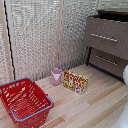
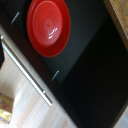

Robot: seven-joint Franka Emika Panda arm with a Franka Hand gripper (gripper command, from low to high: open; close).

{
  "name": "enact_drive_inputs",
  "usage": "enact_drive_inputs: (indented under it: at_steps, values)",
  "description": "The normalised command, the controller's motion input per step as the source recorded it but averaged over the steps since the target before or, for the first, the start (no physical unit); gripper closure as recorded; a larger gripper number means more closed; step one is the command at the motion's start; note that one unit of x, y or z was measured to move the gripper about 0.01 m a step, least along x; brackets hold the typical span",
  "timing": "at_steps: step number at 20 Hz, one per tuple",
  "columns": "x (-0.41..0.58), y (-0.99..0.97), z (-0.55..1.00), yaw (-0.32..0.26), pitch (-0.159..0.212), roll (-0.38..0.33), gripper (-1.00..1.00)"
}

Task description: Transport the gripper mindfully toward the orange-red bowl and clasp it to elevate with ease. Ensure your robot's arm aligns efficiently with the top drawer's opening. Carefully slide the orange-red bowl into the designated spot with precision. After confirmation, withdraw the gripper gently. Close the drawer smoothly by transitioning the gripper to its handle.

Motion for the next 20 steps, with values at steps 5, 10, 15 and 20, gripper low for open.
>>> enact_drive_inputs:
  at_steps: [5, 10, 15, 20]
  values:
    - [-0.295, 0.1, -0.22, 0.12, 0.101, -0.36, -1.0]
    - [-0.215, 0.18, -0.28, 0.098, 0.097, -0.355, -1.0]
    - [-0.037, 0.32, -0.46, 0.087, 0.062, -0.328, -1.0]
    - [0.0, 0.33, -0.48, 0.088, 0.051, -0.337, -1.0]
